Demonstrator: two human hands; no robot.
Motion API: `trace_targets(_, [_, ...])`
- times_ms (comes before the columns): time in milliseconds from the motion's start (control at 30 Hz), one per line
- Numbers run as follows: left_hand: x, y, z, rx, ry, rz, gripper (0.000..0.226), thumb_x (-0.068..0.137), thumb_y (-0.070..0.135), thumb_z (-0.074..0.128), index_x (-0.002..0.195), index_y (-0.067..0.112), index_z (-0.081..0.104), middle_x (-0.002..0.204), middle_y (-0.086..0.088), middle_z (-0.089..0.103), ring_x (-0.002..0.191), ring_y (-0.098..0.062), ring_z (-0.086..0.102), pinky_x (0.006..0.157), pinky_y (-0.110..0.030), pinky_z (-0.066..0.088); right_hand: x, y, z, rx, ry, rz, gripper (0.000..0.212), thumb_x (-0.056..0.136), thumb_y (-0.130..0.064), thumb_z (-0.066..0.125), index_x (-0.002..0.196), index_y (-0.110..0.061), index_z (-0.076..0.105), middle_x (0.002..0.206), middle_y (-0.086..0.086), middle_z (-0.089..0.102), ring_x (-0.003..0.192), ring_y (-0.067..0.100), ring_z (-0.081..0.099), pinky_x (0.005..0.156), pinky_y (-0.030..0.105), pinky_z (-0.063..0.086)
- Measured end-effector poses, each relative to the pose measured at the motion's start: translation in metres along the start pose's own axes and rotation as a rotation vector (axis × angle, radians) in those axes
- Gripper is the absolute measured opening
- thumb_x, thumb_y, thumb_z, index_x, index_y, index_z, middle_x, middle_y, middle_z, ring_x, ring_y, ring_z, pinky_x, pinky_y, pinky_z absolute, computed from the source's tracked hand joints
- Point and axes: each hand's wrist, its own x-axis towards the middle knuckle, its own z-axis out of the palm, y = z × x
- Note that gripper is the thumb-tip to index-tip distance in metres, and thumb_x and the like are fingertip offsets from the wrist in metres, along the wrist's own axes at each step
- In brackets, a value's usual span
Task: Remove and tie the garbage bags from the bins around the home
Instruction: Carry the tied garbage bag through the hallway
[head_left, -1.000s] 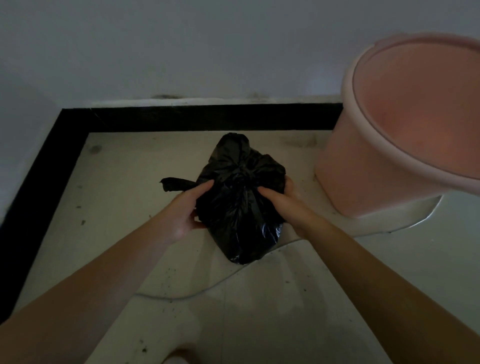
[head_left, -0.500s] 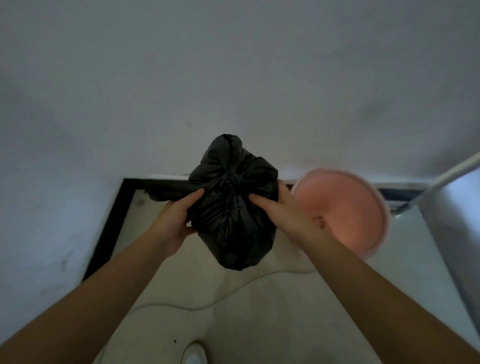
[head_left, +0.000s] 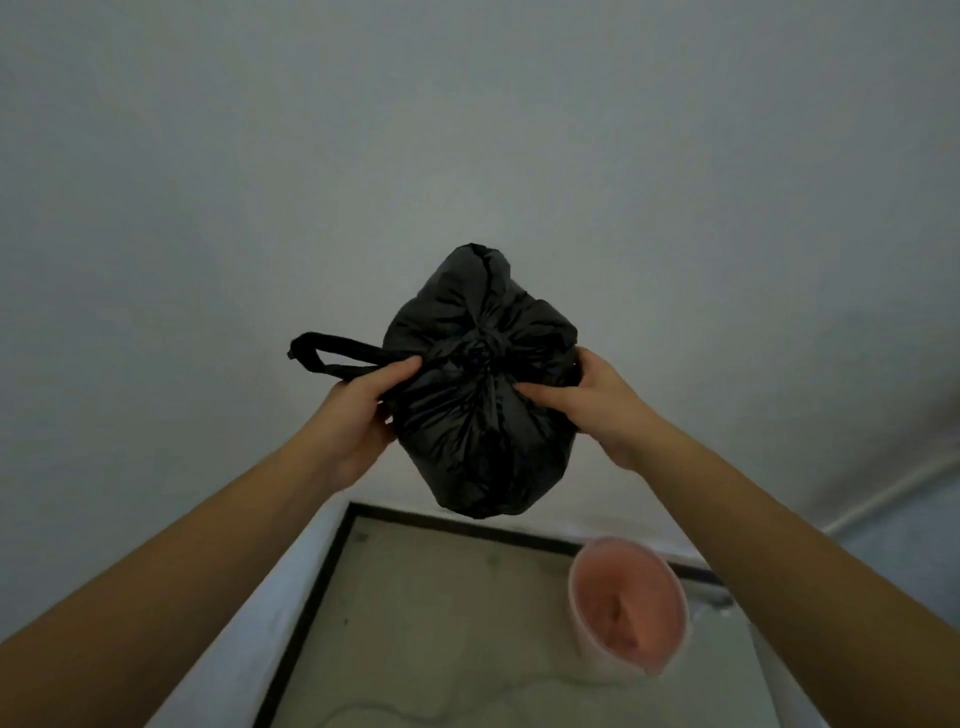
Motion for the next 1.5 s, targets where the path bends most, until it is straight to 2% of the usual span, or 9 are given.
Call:
trace_targets(167, [-0.062,0.094,-0.014,0.002,-0.048,0.138,0.043,0.094,0.031,0.067,0.133,0.015,0.064,0.133,-0.003,0.068,0.127,-0.02,0.06,0.114,-0.041,0.04,-0.022,-0.103,0.019,0.01,-0.134,-0.147,0.063,0.074,-0.025,0.086,0.13,-0.02,0.058,0.12,-0.005,0.071,0.109,0.016,0.068,0.098,0.044,0.054])
trace_targets(300, [-0.135,0.117,-0.016,-0.009,0.084,0.217,0.042,0.093,0.036,0.066,0.132,0.019,0.066,0.129,0.001,0.07,0.126,-0.019,0.061,0.107,-0.039,0.045,-0.052,-0.144,0.04,0.026,-0.269,-0.272,0.062,0.074,-0.019,0.086,0.13,-0.019,0.059,0.12,-0.004,0.071,0.109,0.017,0.069,0.098,0.045,0.054])
trace_targets(467, [-0.269,0.078,-0.011,-0.131,0.335,0.264,0.045,0.091,0.042,0.065,0.132,0.024,0.066,0.131,0.0,0.069,0.124,-0.021,0.062,0.102,-0.047,0.05,-0.114,-0.151,0.085,0.081,-0.576,-0.36,0.064,0.073,-0.013,0.086,0.13,-0.017,0.059,0.121,-0.003,0.071,0.111,0.017,0.068,0.1,0.044,0.053])
trace_targets(700, [-0.493,-0.008,-0.015,-0.355,0.766,0.337,0.043,0.095,0.029,0.057,0.136,0.017,0.062,0.134,-0.005,0.067,0.124,-0.024,0.064,0.099,-0.043,0.048,-0.255,-0.116,0.207,0.066,-1.061,-0.301,0.063,0.074,-0.018,0.087,0.131,-0.021,0.06,0.123,-0.004,0.07,0.113,0.014,0.067,0.102,0.042,0.052])
trace_targets(833, [-0.62,-0.044,-0.007,-0.403,1.003,0.404,0.037,0.099,0.024,0.053,0.133,0.015,0.064,0.13,-0.006,0.069,0.12,-0.023,0.066,0.097,-0.042,0.049,-0.364,-0.104,0.272,0.03,-1.306,-0.293,0.065,0.073,-0.022,0.087,0.132,-0.023,0.059,0.124,-0.006,0.069,0.114,0.015,0.066,0.101,0.043,0.052])
trace_targets(1100, [-0.891,-0.133,0.004,-0.461,1.365,0.535,0.039,0.099,0.027,0.054,0.135,0.014,0.063,0.135,-0.008,0.066,0.128,-0.027,0.06,0.108,-0.046,0.044,-0.631,-0.078,0.398,-0.042,-1.707,-0.337,0.067,0.074,-0.024,0.087,0.134,-0.026,0.057,0.125,-0.007,0.069,0.114,0.016,0.066,0.101,0.044,0.052])
trace_targets(1300, [-1.132,-0.223,0.02,-0.615,1.669,0.63,0.031,0.097,0.025,0.055,0.12,0.014,0.073,0.123,-0.007,0.073,0.106,-0.022,0.073,0.093,-0.04,0.051,-0.913,-0.025,0.491,-0.107,-2.006,-0.359,0.065,0.077,-0.025,0.085,0.136,-0.025,0.055,0.125,-0.008,0.069,0.113,0.014,0.067,0.1,0.042,0.053])
trace_targets(1367, [-1.205,-0.246,0.026,-0.672,1.764,0.655,0.03,0.097,0.025,0.055,0.12,0.014,0.072,0.122,-0.007,0.073,0.108,-0.023,0.072,0.099,-0.043,0.05,-1.002,-0.011,0.515,-0.14,-2.105,-0.345,0.063,0.078,-0.026,0.083,0.135,-0.026,0.056,0.125,-0.007,0.069,0.114,0.016,0.067,0.1,0.043,0.053])
trace_targets(1500, [-1.326,-0.291,0.027,-0.769,1.927,0.764,0.033,0.098,0.024,0.057,0.126,0.014,0.069,0.125,-0.007,0.072,0.114,-0.027,0.069,0.091,-0.043,0.052,-1.148,0.012,0.558,-0.202,-2.253,-0.263,0.051,0.085,-0.022,0.078,0.132,-0.022,0.059,0.12,-0.005,0.072,0.109,0.016,0.069,0.097,0.039,0.055])
